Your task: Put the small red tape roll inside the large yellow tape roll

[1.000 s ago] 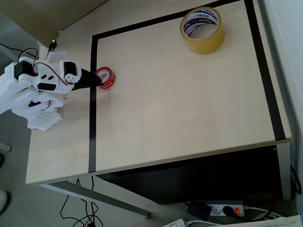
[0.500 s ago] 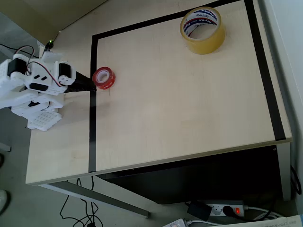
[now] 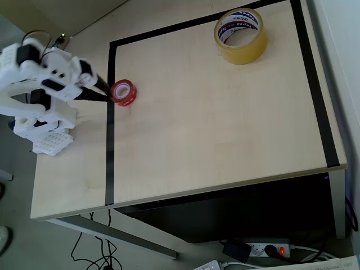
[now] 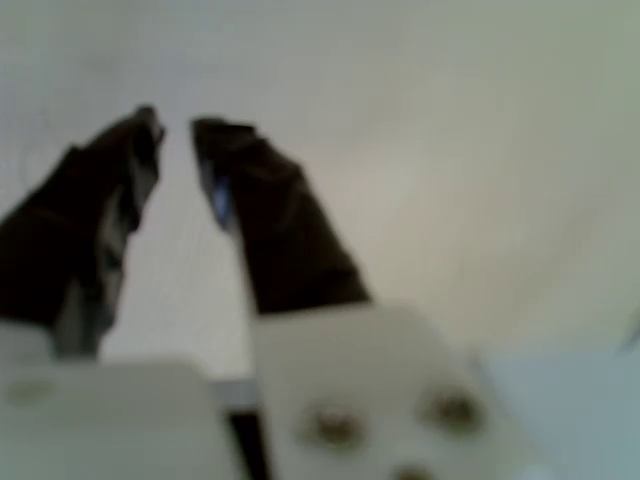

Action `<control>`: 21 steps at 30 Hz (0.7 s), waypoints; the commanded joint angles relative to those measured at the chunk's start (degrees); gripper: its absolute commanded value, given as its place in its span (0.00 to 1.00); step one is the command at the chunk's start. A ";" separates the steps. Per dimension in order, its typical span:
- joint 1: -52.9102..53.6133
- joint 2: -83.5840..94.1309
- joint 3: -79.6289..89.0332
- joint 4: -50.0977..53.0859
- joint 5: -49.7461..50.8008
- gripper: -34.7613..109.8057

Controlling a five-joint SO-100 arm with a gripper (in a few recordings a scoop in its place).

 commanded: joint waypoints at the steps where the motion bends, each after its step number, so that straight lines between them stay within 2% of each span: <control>1: -6.50 -3.60 -8.17 4.31 -7.38 0.33; 8: -5.45 -16.08 -13.01 10.20 -13.97 0.43; 21: -6.86 -26.28 -11.51 9.49 -18.11 0.43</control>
